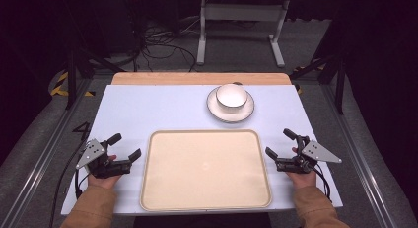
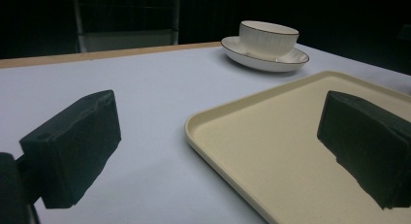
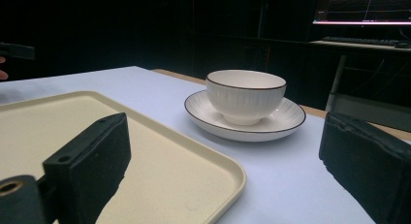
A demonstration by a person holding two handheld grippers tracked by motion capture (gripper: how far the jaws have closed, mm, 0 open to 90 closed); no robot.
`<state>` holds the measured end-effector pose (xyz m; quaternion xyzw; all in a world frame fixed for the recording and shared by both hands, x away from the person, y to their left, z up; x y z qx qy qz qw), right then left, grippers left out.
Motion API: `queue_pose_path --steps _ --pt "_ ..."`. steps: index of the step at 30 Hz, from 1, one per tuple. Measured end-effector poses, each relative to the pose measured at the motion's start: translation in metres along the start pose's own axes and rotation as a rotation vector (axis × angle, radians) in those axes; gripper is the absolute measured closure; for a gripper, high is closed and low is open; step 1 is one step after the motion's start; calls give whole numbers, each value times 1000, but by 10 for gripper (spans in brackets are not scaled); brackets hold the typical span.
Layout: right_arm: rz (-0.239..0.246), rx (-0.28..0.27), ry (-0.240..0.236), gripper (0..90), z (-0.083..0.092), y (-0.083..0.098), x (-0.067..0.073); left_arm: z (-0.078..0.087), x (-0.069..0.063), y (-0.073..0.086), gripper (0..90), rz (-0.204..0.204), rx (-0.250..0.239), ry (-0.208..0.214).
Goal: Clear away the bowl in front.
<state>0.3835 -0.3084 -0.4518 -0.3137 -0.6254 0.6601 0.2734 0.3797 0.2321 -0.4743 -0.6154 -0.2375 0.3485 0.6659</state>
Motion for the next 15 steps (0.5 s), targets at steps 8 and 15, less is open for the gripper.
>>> queue_pose_path --steps 8,15 --pt "-13 2 2 46 -1 1 -2 0 0 -2 24 3 7 -4" --pt "-21 6 7 46 -1 2 -3 -1 0 -11 30 25 57 -7"
Point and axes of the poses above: each handheld gripper's, and its own axes: z roughly backward along the jaws, y roughly out of its underside, x roughly to its left, the point moved 4 cm from there along -z, roughly forward along the jaws, and after that the axes turned 3 degrees about -x, right-handed, at the moved point
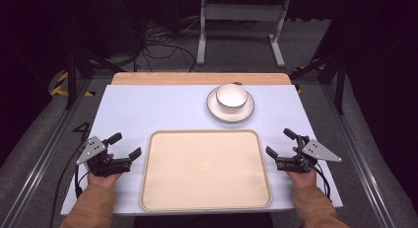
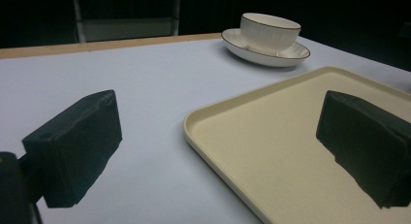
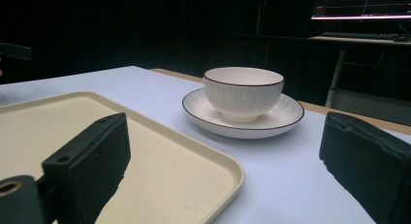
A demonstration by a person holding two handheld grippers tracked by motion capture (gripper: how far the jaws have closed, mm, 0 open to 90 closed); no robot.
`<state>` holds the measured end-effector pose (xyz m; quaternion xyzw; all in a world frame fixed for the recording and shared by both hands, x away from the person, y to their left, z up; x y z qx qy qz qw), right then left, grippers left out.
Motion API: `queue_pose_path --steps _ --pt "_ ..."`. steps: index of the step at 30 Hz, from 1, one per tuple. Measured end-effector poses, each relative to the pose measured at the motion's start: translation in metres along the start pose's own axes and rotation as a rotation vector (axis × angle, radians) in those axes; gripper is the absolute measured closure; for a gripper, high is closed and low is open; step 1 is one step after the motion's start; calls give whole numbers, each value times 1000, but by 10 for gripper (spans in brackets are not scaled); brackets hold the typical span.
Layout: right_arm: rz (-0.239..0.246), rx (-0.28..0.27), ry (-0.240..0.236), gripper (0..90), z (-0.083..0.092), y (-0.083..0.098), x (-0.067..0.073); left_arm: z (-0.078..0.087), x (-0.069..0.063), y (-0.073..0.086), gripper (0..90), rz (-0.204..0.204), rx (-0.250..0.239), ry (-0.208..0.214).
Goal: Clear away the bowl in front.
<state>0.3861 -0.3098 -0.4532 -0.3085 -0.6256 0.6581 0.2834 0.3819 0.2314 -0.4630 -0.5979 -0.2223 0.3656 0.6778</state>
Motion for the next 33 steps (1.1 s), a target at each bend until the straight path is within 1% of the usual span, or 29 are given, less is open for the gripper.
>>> queue_pose_path --steps 3,5,7,8,10,13,17,21,24,27,28,29,30,31,33 --pt "-1 -1 0 46 0 0 0 1 -3 -9 34 -4 -9 8" --pt "-3 1 2 46 0 0 -1 1 -5 -14 36 1 -11 20" --pt "-10 1 4 46 0 0 -1 2 -6 -20 36 -9 -11 22" --pt "-14 0 3 46 0 1 -1 2 -6 -23 36 -2 -18 26" --pt "-13 -1 2 46 -1 1 -2 4 -6 -30 36 0 -26 34" --pt "-16 1 1 46 -1 1 -2 6 -6 -38 38 2 -37 35" --pt "-20 5 5 46 -1 1 -2 9 -6 -50 40 -9 -45 47" --pt "-29 2 4 46 -1 1 -2 12 -6 -56 40 -13 -50 49" --pt "-29 4 4 46 -1 1 -2 14 -6 -62 39 -7 -58 52" --pt "-29 5 5 46 -1 1 -3 15 -8 -67 40 -15 -70 48" --pt "-30 5 6 46 -1 1 -3 15 -8 -69 41 -10 -76 43" --pt "-30 6 7 46 -1 2 -3 15 -9 -70 55 -6 -75 42" --pt "-30 6 7 46 -1 2 -3 14 -10 -72 55 -3 -72 32" --pt "-30 6 8 46 -1 2 -3 12 -11 -74 63 4 -66 31" --pt "-29 5 6 46 -1 1 -3 9 -13 -77 72 3 -68 36"
Point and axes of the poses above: each handheld gripper's, and its own axes: z roughly backward along the jaws, y roughly out of its underside, x roughly to its left, the point moved 4 cm from there along -z, roughly forward along the jaws, and after that the axes turned 3 degrees about -x, right-handed, at the moved point
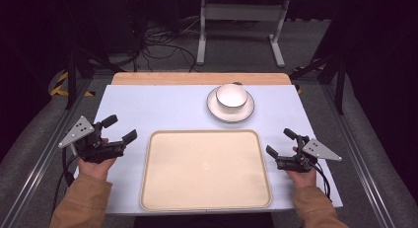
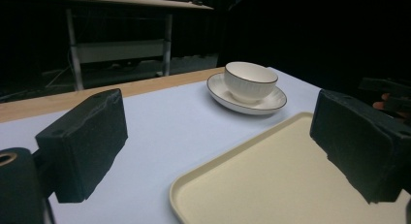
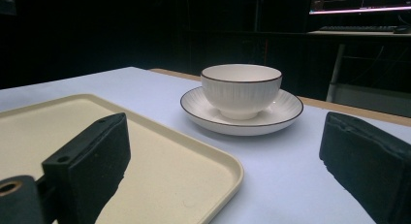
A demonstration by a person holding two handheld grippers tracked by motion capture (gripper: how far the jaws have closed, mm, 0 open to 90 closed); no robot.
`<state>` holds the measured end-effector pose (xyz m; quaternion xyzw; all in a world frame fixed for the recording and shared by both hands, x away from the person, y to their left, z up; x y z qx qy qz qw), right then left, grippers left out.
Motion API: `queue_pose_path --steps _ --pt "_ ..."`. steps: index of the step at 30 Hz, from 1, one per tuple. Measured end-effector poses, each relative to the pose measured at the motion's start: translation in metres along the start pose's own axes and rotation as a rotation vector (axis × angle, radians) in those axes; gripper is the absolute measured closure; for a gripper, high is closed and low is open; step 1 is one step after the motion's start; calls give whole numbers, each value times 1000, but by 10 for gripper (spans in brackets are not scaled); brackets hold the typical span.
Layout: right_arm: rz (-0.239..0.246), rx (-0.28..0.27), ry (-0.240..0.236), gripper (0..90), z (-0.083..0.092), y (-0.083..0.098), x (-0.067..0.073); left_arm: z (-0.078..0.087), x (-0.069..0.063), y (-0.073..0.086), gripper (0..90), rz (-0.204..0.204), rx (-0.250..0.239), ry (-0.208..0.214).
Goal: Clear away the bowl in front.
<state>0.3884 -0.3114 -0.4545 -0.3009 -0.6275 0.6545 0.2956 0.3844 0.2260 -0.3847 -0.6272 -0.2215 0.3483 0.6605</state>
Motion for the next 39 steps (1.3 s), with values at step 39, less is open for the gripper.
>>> queue_pose_path --steps 39 --pt "-7 9 9 46 0 1 -2 -113 -15 -62 95 -83 117 71"
Point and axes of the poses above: each handheld gripper's, and its own axes: z roughly backward along the jaws, y roughly out of its underside, x roughly to its left, the point moved 4 cm from there along -z, roughly forward along the jaws, and after that the axes turned 3 degrees about -x, right-handed, at the moved point
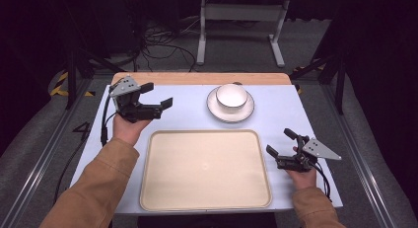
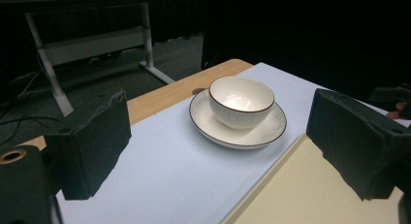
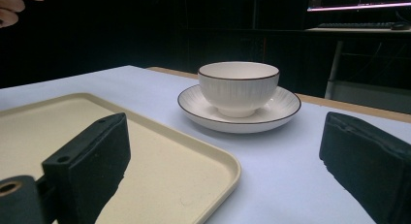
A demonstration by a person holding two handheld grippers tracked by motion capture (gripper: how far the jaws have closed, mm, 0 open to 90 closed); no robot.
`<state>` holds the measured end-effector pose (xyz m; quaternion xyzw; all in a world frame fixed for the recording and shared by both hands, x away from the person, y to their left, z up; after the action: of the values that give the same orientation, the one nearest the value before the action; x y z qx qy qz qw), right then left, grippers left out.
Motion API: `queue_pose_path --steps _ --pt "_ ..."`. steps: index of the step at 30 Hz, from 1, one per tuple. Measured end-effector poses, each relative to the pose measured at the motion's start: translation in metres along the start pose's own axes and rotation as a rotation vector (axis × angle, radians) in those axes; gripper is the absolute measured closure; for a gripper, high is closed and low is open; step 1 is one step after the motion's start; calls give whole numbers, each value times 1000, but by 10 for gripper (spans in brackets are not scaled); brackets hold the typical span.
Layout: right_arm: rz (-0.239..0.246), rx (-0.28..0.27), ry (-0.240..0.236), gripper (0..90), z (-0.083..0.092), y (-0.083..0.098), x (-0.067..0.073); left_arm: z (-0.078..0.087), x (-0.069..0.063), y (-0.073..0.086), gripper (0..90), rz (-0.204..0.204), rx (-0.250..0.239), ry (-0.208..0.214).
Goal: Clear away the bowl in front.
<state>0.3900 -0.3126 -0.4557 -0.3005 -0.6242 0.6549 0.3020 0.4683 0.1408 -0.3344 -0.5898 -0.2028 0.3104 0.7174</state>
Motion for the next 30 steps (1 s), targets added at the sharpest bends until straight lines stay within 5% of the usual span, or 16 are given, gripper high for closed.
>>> queue_pose_path --steps 30 --pt "-15 9 8 46 0 1 -1 -90 2 -40 95 -7 97 -28"
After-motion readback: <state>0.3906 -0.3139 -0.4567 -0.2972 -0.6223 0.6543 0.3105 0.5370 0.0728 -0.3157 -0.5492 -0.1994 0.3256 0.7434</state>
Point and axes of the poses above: each handheld gripper's, and its own axes: z roughly backward along the jaws, y roughly out of its underside, x roughly to its left, the point moved 4 cm from there along -z, roughly forward along the jaws, and after that the axes turned 3 degrees about -x, right-handed, at the moved point
